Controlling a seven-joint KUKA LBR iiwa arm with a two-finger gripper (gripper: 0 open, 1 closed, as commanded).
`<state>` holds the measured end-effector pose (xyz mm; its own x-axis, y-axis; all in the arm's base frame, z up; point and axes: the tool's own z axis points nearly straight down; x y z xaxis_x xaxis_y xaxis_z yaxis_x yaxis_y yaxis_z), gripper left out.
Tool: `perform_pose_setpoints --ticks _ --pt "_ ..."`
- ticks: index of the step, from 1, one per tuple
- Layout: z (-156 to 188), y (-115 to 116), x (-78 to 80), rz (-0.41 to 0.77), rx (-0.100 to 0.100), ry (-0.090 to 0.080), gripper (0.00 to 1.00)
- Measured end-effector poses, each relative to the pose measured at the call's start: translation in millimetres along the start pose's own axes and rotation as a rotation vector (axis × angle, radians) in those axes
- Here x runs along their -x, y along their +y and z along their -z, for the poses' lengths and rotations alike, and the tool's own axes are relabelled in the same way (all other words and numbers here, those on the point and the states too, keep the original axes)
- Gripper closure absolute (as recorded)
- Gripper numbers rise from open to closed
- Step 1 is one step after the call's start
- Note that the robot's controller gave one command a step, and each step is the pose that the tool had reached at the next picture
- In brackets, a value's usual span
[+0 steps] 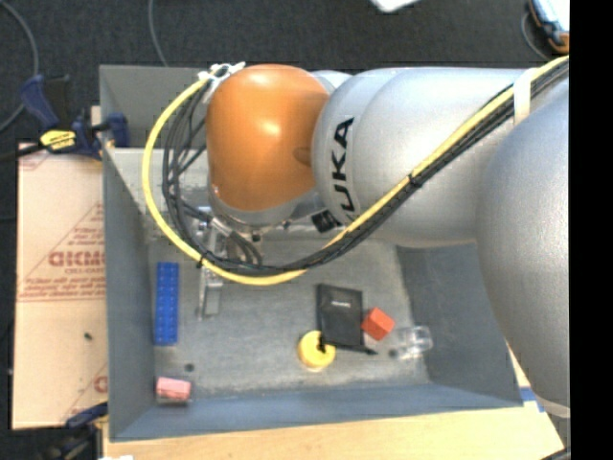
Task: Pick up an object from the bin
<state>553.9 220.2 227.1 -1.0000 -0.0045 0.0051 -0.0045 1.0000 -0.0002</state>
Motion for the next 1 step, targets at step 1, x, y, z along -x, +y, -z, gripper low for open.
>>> perform_pose_setpoints --ticks 1 --pt "4.5 -1.6 1.0 -0.005 0.001 -0.006 0.0"
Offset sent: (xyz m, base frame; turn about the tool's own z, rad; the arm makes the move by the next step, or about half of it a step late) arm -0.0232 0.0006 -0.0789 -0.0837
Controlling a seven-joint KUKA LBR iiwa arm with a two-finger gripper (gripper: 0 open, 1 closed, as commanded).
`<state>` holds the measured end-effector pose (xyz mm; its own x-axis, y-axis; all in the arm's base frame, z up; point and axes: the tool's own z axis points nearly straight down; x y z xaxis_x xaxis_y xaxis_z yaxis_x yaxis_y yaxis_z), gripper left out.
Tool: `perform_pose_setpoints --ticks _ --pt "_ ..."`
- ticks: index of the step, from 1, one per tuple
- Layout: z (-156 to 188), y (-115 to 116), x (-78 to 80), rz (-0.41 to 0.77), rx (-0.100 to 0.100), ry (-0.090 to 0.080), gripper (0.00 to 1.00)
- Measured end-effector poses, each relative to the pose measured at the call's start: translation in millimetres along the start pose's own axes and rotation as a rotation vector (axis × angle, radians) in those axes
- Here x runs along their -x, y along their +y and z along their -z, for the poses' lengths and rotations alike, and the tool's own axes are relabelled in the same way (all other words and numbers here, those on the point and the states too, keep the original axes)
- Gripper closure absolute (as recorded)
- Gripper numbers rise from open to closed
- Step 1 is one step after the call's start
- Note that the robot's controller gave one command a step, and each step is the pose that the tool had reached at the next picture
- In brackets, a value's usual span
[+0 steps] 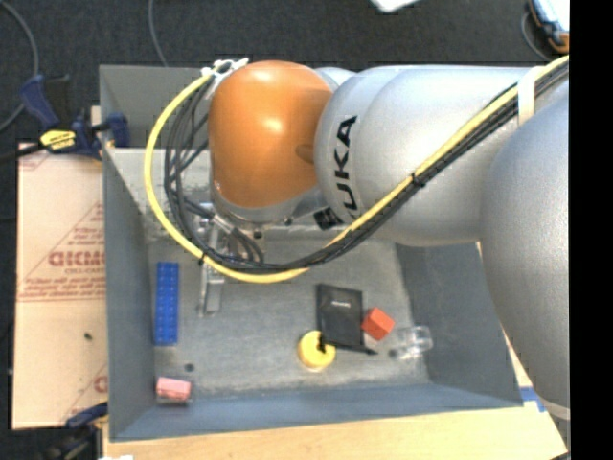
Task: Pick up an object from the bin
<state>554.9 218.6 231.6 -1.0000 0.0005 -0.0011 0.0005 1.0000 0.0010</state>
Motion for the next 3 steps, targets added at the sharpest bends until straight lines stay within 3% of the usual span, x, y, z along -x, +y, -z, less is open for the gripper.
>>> perform_pose_setpoints --ticks 1,2,3 --pt "-87.6 0.0 -25.5 0.088 -0.003 0.013 0.0" --pt "-78.3 -2.3 -13.1 0.022 0.002 -0.002 0.0" --pt "-81.4 -96.3 -46.2 0.032 -0.005 0.012 0.0"
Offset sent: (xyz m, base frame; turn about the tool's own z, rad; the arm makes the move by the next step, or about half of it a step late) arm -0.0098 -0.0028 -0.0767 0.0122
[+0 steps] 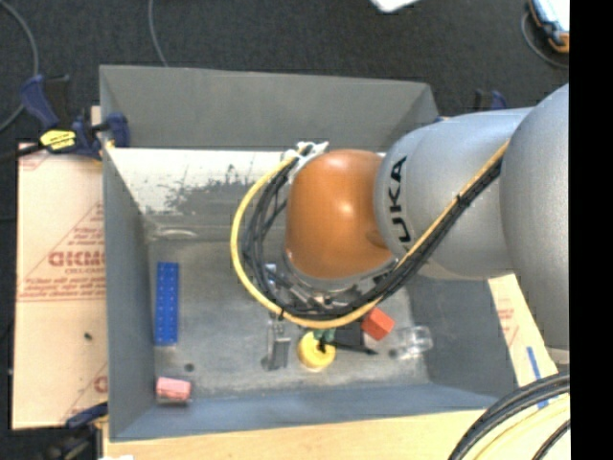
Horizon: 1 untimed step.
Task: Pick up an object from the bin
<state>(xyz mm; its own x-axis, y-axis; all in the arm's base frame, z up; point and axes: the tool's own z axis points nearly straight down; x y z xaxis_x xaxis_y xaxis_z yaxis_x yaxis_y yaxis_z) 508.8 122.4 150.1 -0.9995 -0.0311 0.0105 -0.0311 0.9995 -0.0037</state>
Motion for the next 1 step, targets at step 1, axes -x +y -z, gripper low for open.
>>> perform_pose_setpoints --ticks 1 --pt "24.2 41.4 22.2 -0.25 0.01 -0.016 0.0"
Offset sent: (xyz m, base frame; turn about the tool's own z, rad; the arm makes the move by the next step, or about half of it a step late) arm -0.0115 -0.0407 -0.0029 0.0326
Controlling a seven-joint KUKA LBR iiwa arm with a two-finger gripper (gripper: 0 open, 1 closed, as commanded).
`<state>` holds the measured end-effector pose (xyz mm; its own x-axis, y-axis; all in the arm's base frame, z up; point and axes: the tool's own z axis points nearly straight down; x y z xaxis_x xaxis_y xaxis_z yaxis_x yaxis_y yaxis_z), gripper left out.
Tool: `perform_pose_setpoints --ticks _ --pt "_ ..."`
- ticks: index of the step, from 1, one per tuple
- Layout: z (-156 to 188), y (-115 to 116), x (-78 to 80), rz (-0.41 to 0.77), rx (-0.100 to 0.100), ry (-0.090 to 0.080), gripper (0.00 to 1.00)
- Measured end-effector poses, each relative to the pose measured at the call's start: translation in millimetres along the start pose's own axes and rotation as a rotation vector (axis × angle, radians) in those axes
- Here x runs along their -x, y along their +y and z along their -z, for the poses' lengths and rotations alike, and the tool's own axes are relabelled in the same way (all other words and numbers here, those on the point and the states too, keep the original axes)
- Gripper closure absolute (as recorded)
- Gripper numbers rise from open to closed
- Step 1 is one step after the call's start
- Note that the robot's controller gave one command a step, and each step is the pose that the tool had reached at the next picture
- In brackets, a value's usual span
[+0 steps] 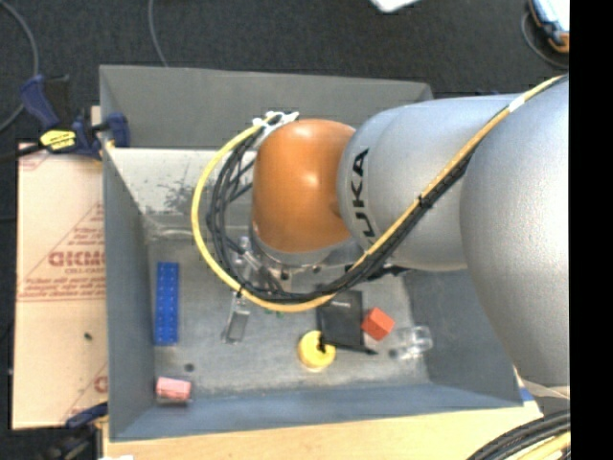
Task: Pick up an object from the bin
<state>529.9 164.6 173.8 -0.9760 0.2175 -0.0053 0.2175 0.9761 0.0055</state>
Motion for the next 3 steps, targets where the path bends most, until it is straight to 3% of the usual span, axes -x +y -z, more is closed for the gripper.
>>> perform_pose_setpoints --ticks 1,2,3 --pt "-27.5 -94.8 -13.1 0.21 -0.015 0.018 0.0" --pt "4.6 -59.6 3.9 -0.054 0.002 -0.003 0.0" --pt "-25.4 -153.5 32.4 0.265 -0.015 0.016 0.0"
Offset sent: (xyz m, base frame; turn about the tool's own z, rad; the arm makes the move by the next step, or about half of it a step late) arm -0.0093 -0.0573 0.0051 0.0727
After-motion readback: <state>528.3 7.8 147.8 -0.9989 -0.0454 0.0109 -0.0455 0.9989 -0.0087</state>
